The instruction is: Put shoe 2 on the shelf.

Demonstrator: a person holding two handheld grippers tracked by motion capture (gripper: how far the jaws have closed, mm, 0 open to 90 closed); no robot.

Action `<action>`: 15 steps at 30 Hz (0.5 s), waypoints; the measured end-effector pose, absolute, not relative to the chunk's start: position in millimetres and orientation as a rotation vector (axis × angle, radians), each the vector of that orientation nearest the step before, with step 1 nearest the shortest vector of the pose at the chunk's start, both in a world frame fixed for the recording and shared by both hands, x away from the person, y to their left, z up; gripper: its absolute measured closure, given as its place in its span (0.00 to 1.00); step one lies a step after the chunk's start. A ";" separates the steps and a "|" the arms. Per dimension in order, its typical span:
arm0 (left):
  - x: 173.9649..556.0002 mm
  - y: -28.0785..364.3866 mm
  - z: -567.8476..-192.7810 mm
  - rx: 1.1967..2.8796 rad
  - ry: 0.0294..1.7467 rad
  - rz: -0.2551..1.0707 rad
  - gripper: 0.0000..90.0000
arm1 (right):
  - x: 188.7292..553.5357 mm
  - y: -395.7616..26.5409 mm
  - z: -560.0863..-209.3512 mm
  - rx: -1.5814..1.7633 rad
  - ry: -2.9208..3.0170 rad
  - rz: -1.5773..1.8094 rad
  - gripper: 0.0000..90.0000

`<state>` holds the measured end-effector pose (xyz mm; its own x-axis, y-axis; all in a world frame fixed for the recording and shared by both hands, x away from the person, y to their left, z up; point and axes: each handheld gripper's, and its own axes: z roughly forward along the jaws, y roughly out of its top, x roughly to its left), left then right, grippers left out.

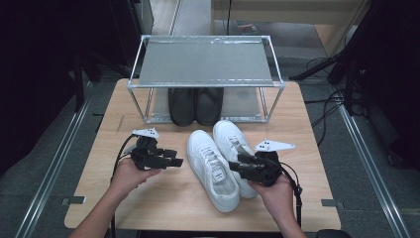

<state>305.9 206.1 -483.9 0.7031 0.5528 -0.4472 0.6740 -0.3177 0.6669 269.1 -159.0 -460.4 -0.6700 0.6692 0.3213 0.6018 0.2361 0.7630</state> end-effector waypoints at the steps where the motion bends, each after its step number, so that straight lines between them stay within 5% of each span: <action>1: 306.3 206.4 -483.7 2.008 0.941 -0.166 0.49 | 269.2 -159.5 -460.8 1.254 2.406 1.430 0.58; 15: 311.2 208.1 -482.7 1.990 0.942 -0.179 0.49 | 273.0 -139.0 -471.0 1.300 2.397 1.368 0.46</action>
